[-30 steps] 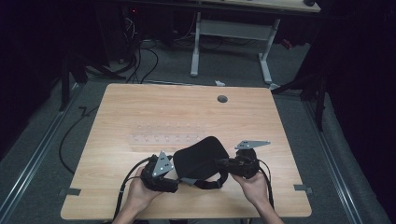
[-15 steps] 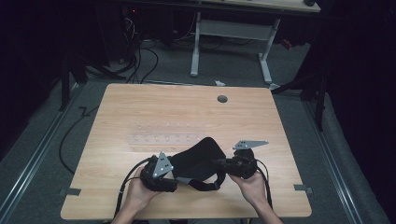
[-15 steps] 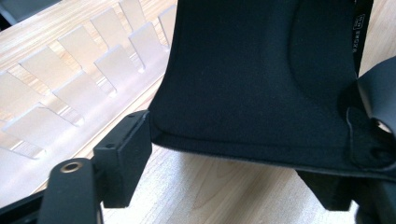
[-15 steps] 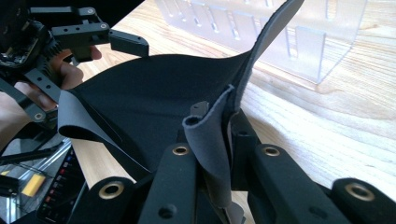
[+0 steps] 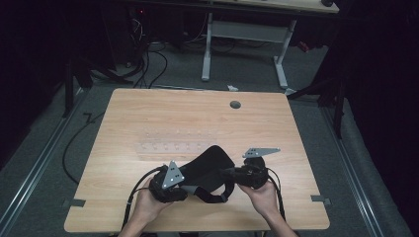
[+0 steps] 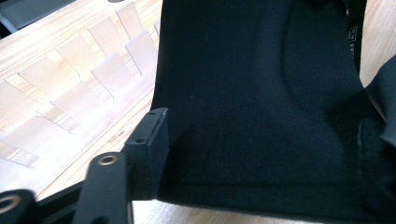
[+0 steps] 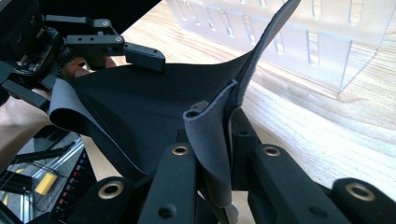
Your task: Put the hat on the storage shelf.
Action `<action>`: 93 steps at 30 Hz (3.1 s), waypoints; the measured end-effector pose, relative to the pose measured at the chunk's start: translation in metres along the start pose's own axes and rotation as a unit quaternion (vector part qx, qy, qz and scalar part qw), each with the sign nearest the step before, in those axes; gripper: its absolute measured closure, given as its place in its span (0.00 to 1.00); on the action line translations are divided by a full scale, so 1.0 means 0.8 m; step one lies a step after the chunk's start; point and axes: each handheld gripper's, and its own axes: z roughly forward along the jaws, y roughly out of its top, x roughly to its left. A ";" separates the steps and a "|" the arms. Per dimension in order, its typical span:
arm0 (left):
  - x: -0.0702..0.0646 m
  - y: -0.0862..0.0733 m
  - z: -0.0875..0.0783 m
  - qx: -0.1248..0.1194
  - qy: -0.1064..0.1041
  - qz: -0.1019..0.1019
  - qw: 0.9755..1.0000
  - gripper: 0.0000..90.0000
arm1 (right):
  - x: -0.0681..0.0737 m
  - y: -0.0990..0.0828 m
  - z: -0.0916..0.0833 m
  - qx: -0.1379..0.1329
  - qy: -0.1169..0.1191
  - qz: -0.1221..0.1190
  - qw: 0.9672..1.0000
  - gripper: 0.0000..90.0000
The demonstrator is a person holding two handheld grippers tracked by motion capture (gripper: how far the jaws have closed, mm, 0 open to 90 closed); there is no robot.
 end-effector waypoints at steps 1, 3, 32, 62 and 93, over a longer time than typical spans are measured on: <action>0.000 0.001 -0.001 -0.001 -0.002 -0.002 1.000 0.54 | -0.001 0.001 0.001 -0.002 0.004 0.003 1.000 0.92; 0.001 0.002 -0.002 0.003 -0.007 -0.001 1.000 0.59 | -0.002 0.001 0.002 -0.006 0.010 0.007 1.000 0.91; -0.013 -0.001 -0.016 0.056 -0.097 0.028 0.993 0.96 | -0.015 0.009 -0.013 -0.067 -0.004 0.022 0.997 0.68; 0.010 0.022 -0.037 -0.002 -0.075 -0.026 0.997 0.96 | -0.092 -0.074 0.006 0.000 -0.252 -0.010 0.968 0.46; 0.056 0.061 -0.060 -0.070 -0.031 -0.070 0.995 0.96 | -0.105 -0.081 0.016 0.007 -0.288 -0.006 0.958 0.41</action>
